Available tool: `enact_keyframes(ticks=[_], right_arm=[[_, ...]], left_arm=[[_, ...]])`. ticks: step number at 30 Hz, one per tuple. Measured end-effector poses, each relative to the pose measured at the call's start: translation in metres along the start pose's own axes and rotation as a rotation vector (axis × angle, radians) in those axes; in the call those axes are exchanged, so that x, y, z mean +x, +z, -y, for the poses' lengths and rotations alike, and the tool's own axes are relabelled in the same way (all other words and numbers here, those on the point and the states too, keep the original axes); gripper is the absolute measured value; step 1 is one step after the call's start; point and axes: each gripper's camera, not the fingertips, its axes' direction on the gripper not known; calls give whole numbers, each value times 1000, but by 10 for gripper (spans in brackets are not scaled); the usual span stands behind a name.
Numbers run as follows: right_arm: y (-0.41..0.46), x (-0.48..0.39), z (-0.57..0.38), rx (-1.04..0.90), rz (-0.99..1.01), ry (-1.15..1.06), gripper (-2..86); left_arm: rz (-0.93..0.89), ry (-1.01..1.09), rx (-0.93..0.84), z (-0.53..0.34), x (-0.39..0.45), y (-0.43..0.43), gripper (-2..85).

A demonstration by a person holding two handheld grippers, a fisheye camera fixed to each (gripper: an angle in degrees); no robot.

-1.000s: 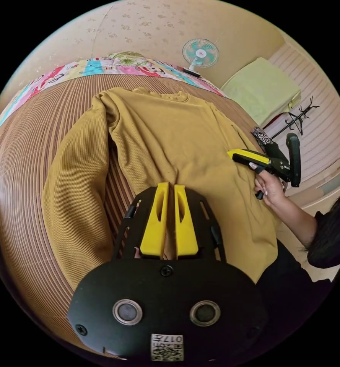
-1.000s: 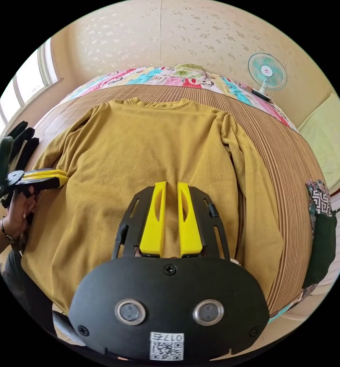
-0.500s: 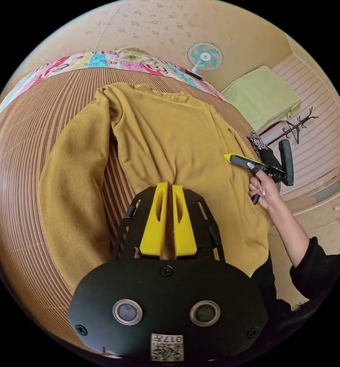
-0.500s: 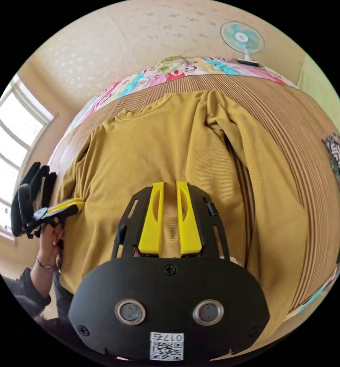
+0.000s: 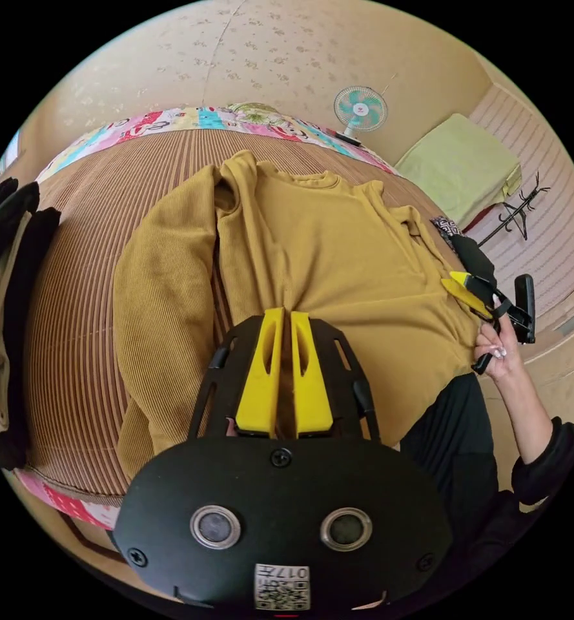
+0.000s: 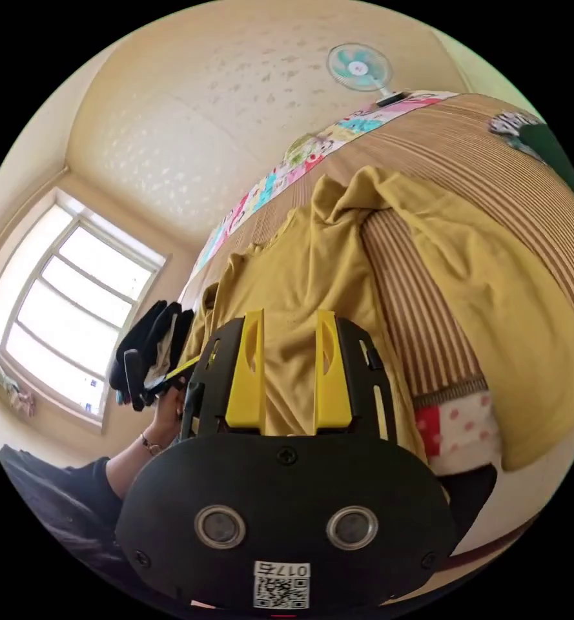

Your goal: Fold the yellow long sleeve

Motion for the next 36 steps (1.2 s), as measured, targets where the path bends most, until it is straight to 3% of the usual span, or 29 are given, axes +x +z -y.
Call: enact_keyframes(ticks=[2,4,6,8,13,16,19,21,23,29,34,36], right_arm=[[-62,35,-4,157,-111,106,126],[-93,43,1,184,-309,42,131],[-99,46,14,89,-486,-80,134],[-75,61,31,-169,-668,-201,129],[-148,68,84,-69,-659,-181,44],[-228,71,134,138,-759,-127,47],[-287,117,169,183,-800,69,70],[-313,156,163,218,-730,246,84],[-330,195,137,278,-461,347,94],[-342,282,83,483,0,708,126],[-329,322,89,493,173,945,120],[-342,311,93,555,100,1029,96]], left_arm=[[3,13,29,-5,-1,-13,18],[-67,-22,34,-6,-16,-25,18],[-181,-90,33,-6,-41,-38,13],[-256,-126,33,-6,-56,-47,9],[-353,-153,54,-7,-71,-76,7],[-388,-163,55,-5,-77,-92,6],[-407,-173,56,-3,-79,-108,4],[-410,-167,61,-1,-77,-122,5],[-426,-167,64,1,-77,-130,6],[-501,-186,71,6,-82,-151,9],[-516,-183,70,14,-76,-165,5],[-550,-190,69,17,-76,-170,4]])
